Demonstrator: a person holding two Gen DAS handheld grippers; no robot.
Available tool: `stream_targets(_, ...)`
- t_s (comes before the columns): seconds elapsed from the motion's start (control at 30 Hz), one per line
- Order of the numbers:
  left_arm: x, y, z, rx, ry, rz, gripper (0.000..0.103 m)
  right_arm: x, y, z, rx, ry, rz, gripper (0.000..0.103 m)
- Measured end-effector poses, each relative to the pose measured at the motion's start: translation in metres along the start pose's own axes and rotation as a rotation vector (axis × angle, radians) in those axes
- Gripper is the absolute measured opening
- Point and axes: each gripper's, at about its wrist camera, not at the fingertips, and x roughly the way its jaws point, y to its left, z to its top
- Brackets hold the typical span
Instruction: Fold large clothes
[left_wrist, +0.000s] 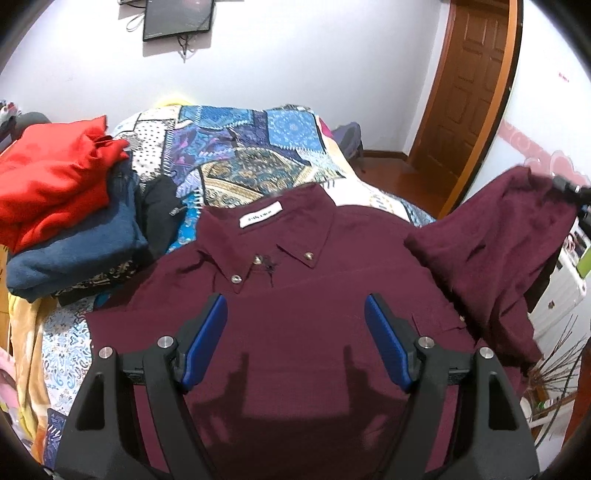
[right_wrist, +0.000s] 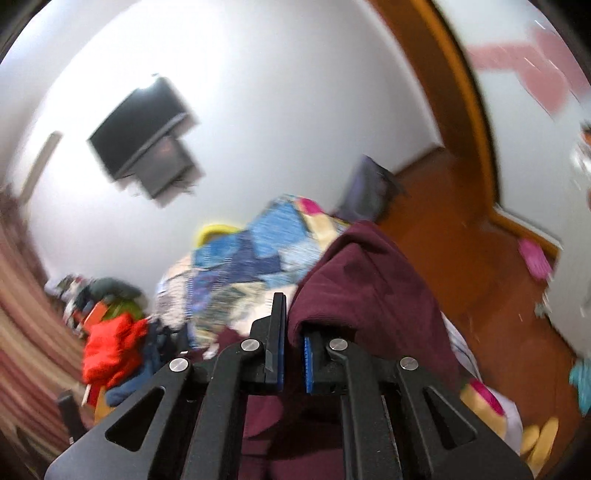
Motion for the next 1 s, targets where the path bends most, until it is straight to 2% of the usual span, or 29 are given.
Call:
stream_targets(0.13,-0.018,0.012,-0.001,-0.010,-0.042,0.009,0.076,0.007,0.050,-0.003,-0.100,0.024,0.110,0.007)
stream_targets(0.27,-0.037,0.028,-0.004,-0.030,-0.078,0.027,0.077,0.027,0.093,-0.018,-0.193,0.076,0.180,0.007)
stream_targets(0.37,-0.048,0.043,-0.008,-0.056,-0.099,0.046,0.081,0.049,0.123,-0.035,-0.248,0.153,0.244,0.007)
stream_targets(0.5,-0.059,0.068,-0.014,-0.102,-0.116,0.074,0.081,0.088,0.156,-0.068,-0.326,0.302,0.303,0.007)
stream_targets(0.6,-0.066,0.084,-0.019,-0.128,-0.121,0.099,0.081,0.117,0.176,-0.105,-0.387,0.433,0.315,0.007)
stream_targets(0.73,-0.069,0.102,-0.027,-0.153,-0.117,0.119,0.081,0.143,0.188,-0.150,-0.477,0.567,0.297,0.009)
stream_targets(0.9,-0.068,0.114,-0.035,-0.177,-0.101,0.135,0.081,0.152,0.196,-0.186,-0.577,0.657,0.252,0.014)
stream_targets(1.0,-0.066,0.116,-0.038,-0.181,-0.091,0.136,0.081,0.159,0.196,-0.199,-0.599,0.733,0.228,0.021)
